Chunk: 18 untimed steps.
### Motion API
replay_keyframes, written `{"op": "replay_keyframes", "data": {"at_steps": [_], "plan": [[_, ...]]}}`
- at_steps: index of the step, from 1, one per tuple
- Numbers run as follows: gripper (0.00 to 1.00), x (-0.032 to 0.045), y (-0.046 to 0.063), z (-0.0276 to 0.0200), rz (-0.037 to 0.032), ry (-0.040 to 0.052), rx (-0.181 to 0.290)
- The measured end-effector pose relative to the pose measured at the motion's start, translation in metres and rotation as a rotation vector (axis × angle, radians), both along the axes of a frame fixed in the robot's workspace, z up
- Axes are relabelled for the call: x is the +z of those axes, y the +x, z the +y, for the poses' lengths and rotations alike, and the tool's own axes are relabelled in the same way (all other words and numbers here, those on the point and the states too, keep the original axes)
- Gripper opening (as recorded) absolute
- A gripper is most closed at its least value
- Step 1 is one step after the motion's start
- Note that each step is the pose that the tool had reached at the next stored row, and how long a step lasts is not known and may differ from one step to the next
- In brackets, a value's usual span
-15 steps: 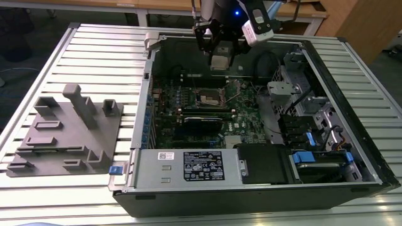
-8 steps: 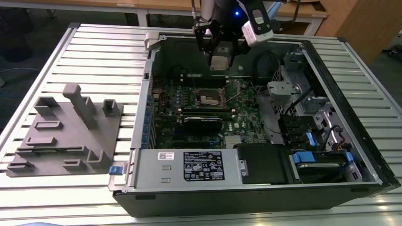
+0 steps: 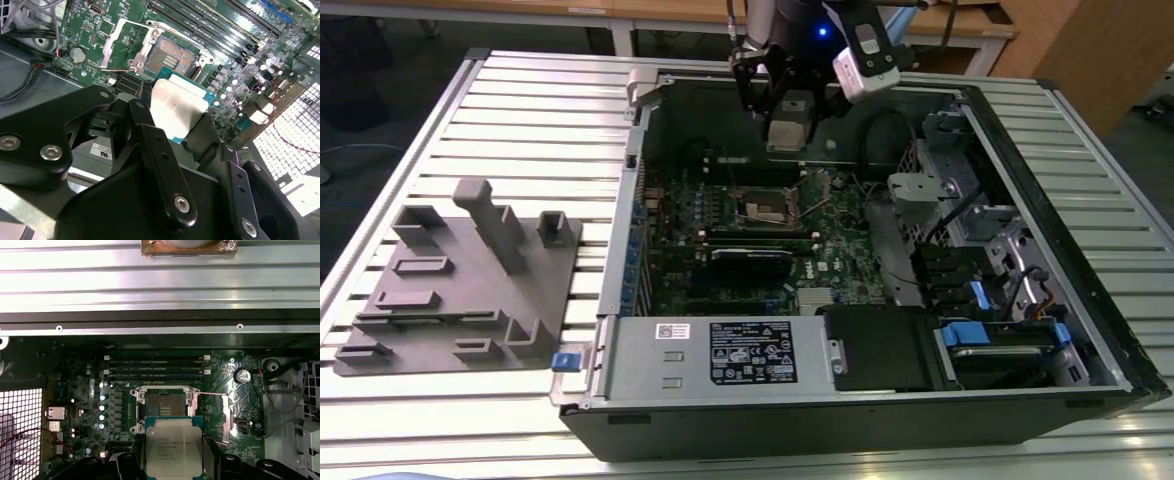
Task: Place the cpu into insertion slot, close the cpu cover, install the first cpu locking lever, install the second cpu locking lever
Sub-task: 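Place the cpu into insertion slot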
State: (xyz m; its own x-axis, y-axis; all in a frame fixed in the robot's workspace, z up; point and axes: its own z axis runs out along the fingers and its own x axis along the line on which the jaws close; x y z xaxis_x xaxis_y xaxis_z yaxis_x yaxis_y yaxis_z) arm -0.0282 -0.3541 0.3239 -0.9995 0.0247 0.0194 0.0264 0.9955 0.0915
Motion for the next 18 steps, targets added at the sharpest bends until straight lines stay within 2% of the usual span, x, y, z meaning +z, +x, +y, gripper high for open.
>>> {"op": "replay_keyframes", "data": {"at_steps": [7, 18], "plan": [[0.54, -0.0032, -0.001, 0.0000, -0.0001, 0.0000, 0.000], [0.54, -0.0225, -0.005, 0.0000, -0.0001, 0.0001, 0.000]]}}
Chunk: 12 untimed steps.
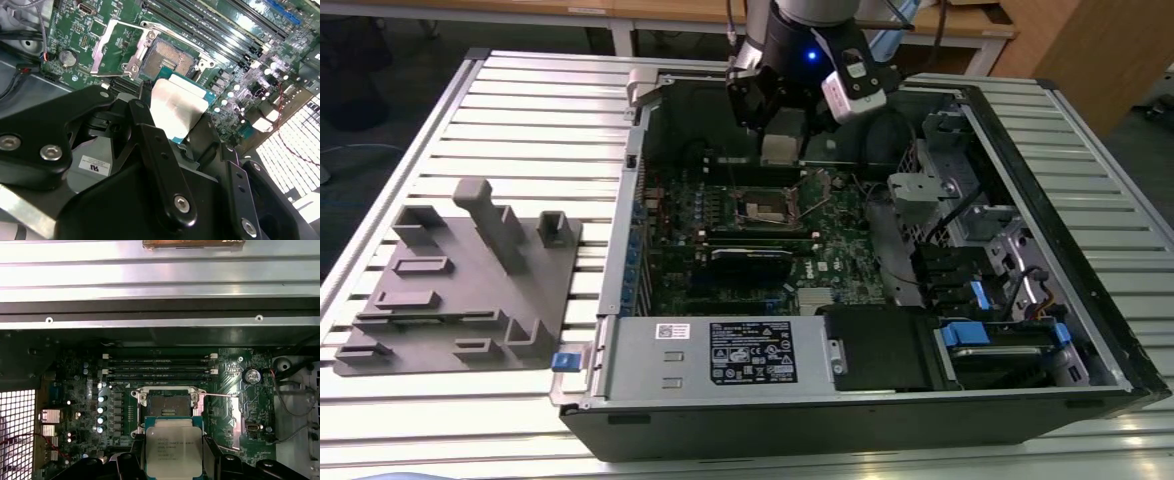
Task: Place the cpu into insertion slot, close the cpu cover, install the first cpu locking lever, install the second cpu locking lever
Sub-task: 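Place the cpu into insertion slot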
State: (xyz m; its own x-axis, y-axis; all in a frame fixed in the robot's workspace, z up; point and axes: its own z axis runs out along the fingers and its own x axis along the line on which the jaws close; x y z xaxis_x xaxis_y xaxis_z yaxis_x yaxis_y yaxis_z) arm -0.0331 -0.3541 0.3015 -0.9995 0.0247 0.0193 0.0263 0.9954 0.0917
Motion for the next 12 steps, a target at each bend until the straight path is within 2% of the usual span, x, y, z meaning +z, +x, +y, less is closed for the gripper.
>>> {"op": "replay_keyframes", "data": {"at_steps": [7, 12], "plan": [[0.54, -0.0007, 0.0000, 0.0000, 0.0000, 0.0000, 0.000], [0.54, -0.0042, 0.0000, 0.0000, 0.0000, -0.0002, 0.000]]}}
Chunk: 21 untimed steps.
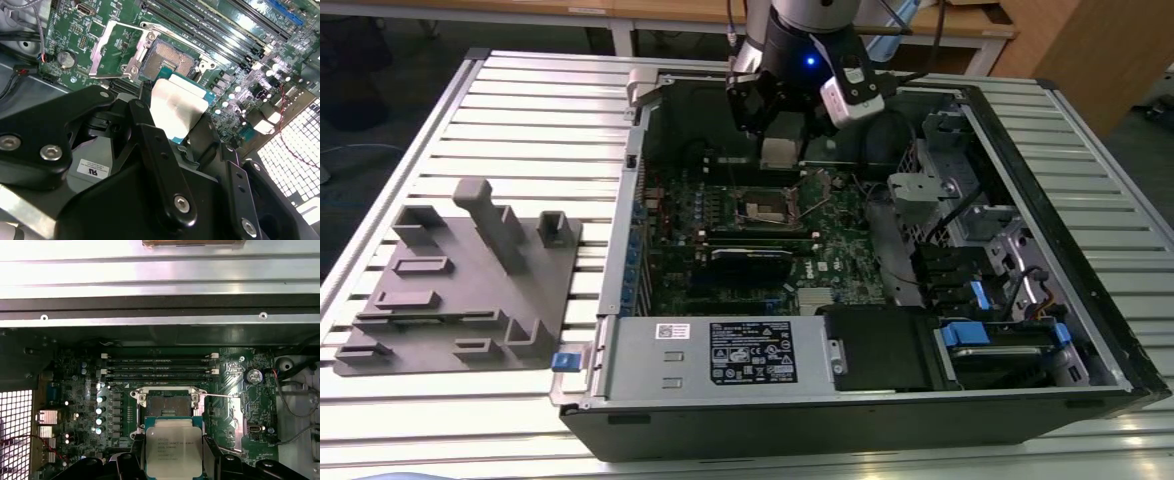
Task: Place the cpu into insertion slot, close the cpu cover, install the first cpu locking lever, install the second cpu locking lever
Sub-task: 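Place the cpu into insertion slot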
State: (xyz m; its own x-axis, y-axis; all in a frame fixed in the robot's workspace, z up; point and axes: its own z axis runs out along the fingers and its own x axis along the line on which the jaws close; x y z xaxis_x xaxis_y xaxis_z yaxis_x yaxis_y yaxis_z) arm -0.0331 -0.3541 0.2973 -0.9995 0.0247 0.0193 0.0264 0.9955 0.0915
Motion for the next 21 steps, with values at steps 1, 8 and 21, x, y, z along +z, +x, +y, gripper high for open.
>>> {"op": "replay_keyframes", "data": {"at_steps": [1, 8, 21], "plan": [[0.54, 0.0000, 0.0000, 0.0000, 0.0000, 0.0000, 0.000], [0.54, -0.0009, 0.0000, 0.0000, 0.0000, 0.0001, 0.000], [0.54, -0.0021, 0.0000, 0.0000, 0.0000, 0.0001, -0.079]]}}
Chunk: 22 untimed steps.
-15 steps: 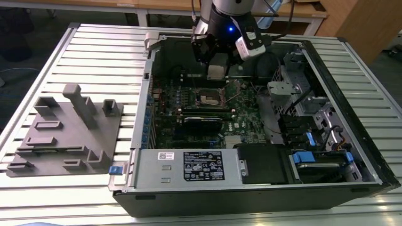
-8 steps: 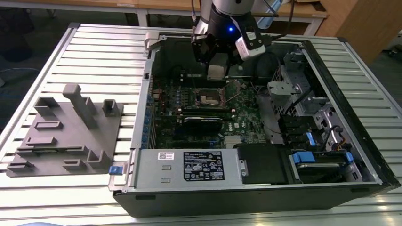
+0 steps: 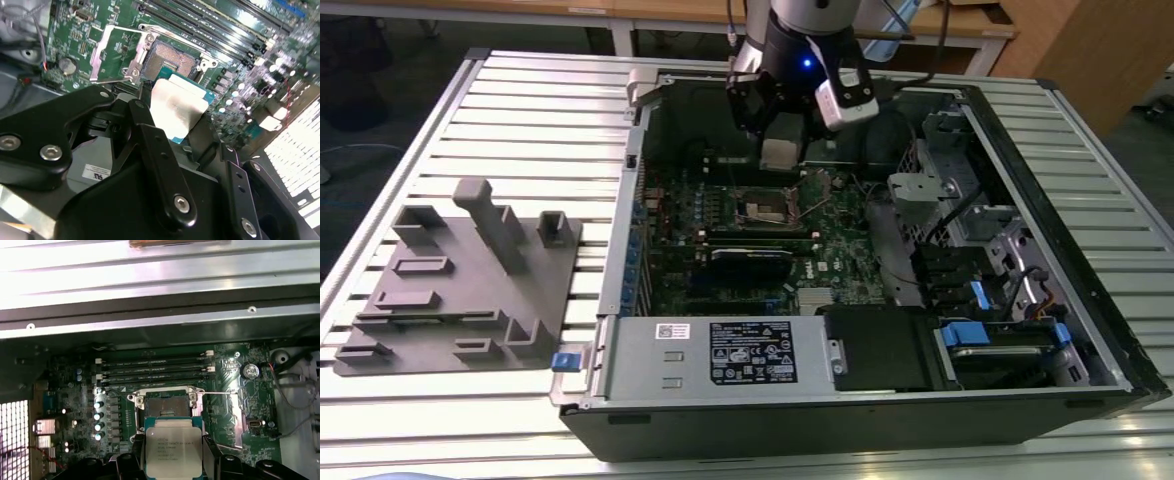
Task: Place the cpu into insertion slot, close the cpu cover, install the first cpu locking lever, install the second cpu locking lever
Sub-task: 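Place the cpu into insertion slot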
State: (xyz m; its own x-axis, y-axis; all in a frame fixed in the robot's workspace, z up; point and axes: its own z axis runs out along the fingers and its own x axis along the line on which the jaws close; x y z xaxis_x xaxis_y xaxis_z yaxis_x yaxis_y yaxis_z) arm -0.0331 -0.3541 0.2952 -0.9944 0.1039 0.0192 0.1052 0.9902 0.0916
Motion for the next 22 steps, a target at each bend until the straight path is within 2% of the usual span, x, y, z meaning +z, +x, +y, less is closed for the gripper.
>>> {"op": "replay_keyframes", "data": {"at_steps": [22], "plan": [[0.54, -0.0045, 0.0000, 0.0000, 0.0000, 0.0000, -0.389]]}}
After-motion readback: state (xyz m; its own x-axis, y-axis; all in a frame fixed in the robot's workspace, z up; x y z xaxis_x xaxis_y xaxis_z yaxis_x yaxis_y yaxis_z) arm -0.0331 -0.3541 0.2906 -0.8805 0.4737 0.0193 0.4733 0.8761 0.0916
